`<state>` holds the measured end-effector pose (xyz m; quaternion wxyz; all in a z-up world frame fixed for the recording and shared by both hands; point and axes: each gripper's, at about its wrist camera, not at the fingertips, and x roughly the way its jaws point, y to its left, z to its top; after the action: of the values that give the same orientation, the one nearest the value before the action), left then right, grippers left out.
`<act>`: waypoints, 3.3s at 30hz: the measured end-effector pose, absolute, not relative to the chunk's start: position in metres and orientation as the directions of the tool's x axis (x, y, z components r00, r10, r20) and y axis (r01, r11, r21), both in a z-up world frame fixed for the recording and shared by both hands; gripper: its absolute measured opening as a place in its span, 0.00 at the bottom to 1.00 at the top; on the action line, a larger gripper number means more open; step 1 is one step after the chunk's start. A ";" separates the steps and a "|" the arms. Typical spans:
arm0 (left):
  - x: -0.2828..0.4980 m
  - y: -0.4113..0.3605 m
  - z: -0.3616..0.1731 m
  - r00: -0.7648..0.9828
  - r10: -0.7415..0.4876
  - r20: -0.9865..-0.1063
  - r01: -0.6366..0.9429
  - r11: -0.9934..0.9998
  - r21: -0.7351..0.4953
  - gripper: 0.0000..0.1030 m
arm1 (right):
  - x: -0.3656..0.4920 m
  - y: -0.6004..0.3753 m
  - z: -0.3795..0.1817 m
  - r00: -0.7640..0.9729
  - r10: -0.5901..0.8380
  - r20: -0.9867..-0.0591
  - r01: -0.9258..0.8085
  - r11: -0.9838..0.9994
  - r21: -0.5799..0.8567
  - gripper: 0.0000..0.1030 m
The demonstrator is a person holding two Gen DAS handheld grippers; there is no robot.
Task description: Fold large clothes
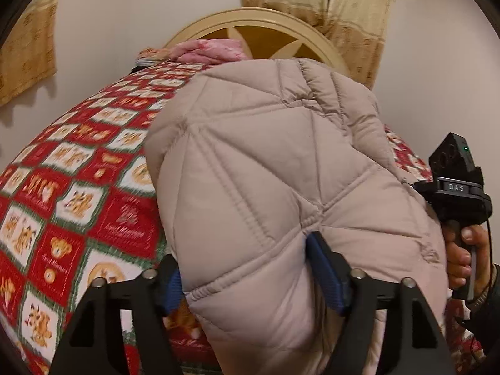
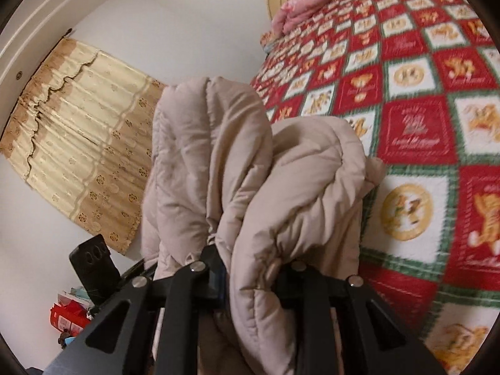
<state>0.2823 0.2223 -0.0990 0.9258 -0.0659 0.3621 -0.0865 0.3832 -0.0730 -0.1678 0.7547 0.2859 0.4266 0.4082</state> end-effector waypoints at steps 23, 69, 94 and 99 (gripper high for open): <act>0.285 0.218 -0.111 0.796 0.036 -0.604 0.004 0.998 0.065 0.98 | 0.376 -0.066 -0.175 0.373 0.739 -0.561 -0.326 0.671 0.666 0.39; 0.167 0.171 -0.034 0.879 0.155 -0.450 -0.099 0.984 0.145 0.98 | 0.230 -0.041 -0.055 0.732 0.399 -0.552 -0.362 0.914 0.181 0.94; 0.127 0.163 -0.007 0.915 0.121 -0.386 -0.090 0.991 0.097 0.98 | 0.176 -0.046 -0.026 0.792 0.419 -0.444 -0.402 0.905 0.138 0.98; 0.126 0.163 -0.008 0.915 0.122 -0.386 -0.090 0.991 0.101 0.98 | 0.175 -0.046 -0.027 0.792 0.419 -0.443 -0.401 0.905 0.139 0.99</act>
<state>0.1265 0.1626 -0.0079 0.9776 0.0406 0.1995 0.0541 0.1753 -0.0462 -0.0265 0.9465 0.0190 0.2386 0.2166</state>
